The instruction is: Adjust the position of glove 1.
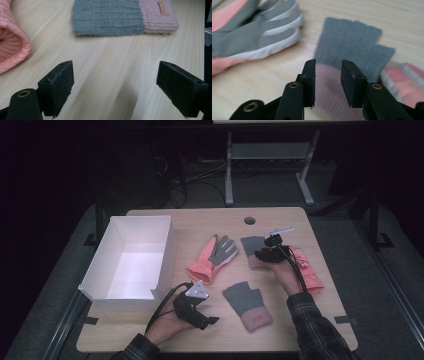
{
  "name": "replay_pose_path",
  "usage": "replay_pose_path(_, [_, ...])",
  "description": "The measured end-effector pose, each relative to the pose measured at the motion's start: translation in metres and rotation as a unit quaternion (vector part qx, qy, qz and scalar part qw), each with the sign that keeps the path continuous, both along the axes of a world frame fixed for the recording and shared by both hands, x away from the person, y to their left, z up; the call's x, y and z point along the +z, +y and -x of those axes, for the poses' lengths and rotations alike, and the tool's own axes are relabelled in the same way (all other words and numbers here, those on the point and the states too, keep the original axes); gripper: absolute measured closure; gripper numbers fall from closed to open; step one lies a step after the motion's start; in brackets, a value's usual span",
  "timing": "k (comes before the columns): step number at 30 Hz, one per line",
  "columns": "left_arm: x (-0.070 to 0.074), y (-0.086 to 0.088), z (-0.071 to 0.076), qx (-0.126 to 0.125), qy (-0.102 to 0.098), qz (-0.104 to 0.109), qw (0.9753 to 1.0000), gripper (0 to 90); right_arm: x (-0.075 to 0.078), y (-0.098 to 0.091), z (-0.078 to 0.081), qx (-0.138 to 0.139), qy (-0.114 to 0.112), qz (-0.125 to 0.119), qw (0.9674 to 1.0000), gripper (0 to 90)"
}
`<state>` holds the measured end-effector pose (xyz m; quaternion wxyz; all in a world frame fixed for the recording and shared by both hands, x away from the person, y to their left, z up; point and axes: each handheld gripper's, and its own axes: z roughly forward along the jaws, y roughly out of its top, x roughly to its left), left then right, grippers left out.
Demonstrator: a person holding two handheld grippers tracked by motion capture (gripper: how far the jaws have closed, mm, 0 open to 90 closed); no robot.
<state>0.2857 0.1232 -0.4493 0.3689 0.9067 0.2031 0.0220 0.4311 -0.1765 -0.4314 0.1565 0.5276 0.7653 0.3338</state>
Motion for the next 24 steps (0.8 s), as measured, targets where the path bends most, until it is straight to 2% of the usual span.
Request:
replay_pose_path(3, [-0.001, -0.002, 0.001, 0.000, 0.000, 0.003, 1.0000, 14.2, -0.003, -0.001, -0.007, -0.009, -0.002, -0.011, 0.9999, 66.1])
replay_pose_path(4, [-0.001, -0.002, 0.000, -0.003, -0.002, -0.002, 1.0000, 14.2, -0.008, 0.000, -0.015, -0.023, 0.010, -0.008, 0.9997, 66.4])
replay_pose_path(7, [-0.002, -0.003, 0.000, -0.003, 0.000, -0.002, 1.0000, 14.2, -0.011, 0.000, -0.021, -0.031, 0.015, -0.013, 0.9993, 66.5])
replay_pose_path(8, [-0.002, -0.003, 0.000, -0.004, 0.000, -0.002, 1.0000, 14.2, -0.012, 0.002, -0.023, -0.035, 0.024, -0.016, 0.9990, 66.7])
replay_pose_path(11, [-0.002, -0.004, 0.001, -0.002, 0.003, 0.002, 1.0000, 14.2, -0.017, 0.004, -0.027, -0.041, 0.032, -0.015, 0.9985, 67.3])
replay_pose_path(12, [-0.003, -0.004, 0.000, -0.002, 0.003, 0.003, 1.0000, 14.2, -0.022, 0.006, -0.028, -0.048, 0.046, -0.005, 0.9978, 67.2])
replay_pose_path(13, [-0.003, -0.004, 0.000, -0.002, 0.003, 0.003, 1.0000, 14.2, -0.025, 0.006, -0.028, -0.051, 0.051, -0.002, 0.9974, 67.8])
replay_pose_path(17, [-0.003, -0.005, 0.000, -0.001, 0.004, 0.001, 1.0000, 14.2, -0.026, 0.009, -0.027, -0.056, 0.047, 0.011, 0.9972, 71.0])
replay_pose_path(19, [-0.003, -0.005, 0.001, -0.001, 0.005, -0.003, 1.0000, 14.2, -0.028, 0.014, -0.027, -0.061, 0.042, 0.026, 0.9969, 75.2])
replay_pose_path(24, [-0.004, -0.005, 0.001, -0.003, 0.006, -0.005, 1.0000, 14.2, -0.029, 0.014, -0.026, -0.066, 0.037, 0.026, 0.9968, 82.2])
